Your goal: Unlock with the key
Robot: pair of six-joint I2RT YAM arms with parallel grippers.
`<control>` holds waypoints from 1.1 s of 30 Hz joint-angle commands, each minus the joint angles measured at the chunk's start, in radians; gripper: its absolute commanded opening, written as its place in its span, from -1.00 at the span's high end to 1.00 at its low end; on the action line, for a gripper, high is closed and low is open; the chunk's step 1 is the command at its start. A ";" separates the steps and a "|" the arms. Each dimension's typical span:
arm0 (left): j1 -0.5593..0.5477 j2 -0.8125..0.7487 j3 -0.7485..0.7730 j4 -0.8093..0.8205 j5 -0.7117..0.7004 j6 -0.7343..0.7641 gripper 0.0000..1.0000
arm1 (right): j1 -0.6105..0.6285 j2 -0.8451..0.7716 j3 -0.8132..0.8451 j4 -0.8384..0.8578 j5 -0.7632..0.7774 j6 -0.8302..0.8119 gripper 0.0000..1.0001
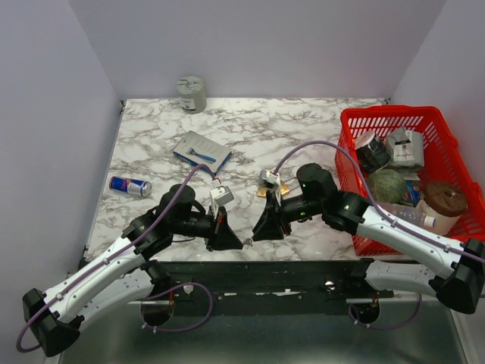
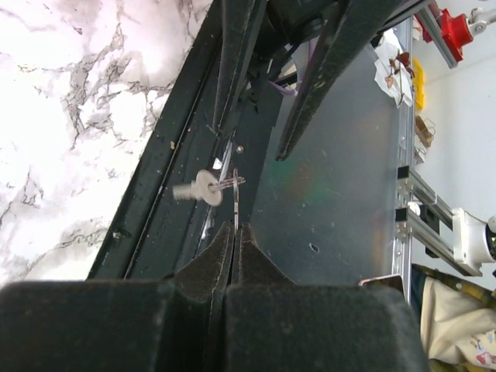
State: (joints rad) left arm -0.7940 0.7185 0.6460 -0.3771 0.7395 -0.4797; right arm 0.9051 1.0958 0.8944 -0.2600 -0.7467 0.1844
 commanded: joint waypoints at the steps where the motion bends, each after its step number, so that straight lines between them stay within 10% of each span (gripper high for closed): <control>1: 0.001 -0.001 0.018 -0.011 0.050 0.019 1.00 | 0.012 0.019 -0.032 0.074 -0.083 0.024 0.27; 20: -0.002 0.015 0.020 0.037 0.078 0.013 1.00 | 0.023 0.076 -0.052 0.131 -0.135 0.053 0.41; 27: -0.001 0.009 0.024 0.035 0.061 0.021 1.00 | 0.021 0.081 -0.054 0.133 -0.143 0.058 0.94; 33: -0.001 -0.021 0.020 0.061 -0.009 0.010 1.00 | 0.023 0.062 -0.083 0.191 -0.125 0.117 0.99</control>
State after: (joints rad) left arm -0.7940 0.7246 0.6460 -0.3607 0.7921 -0.4698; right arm 0.9173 1.1706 0.8505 -0.1349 -0.8692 0.2474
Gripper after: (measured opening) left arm 0.009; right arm 0.014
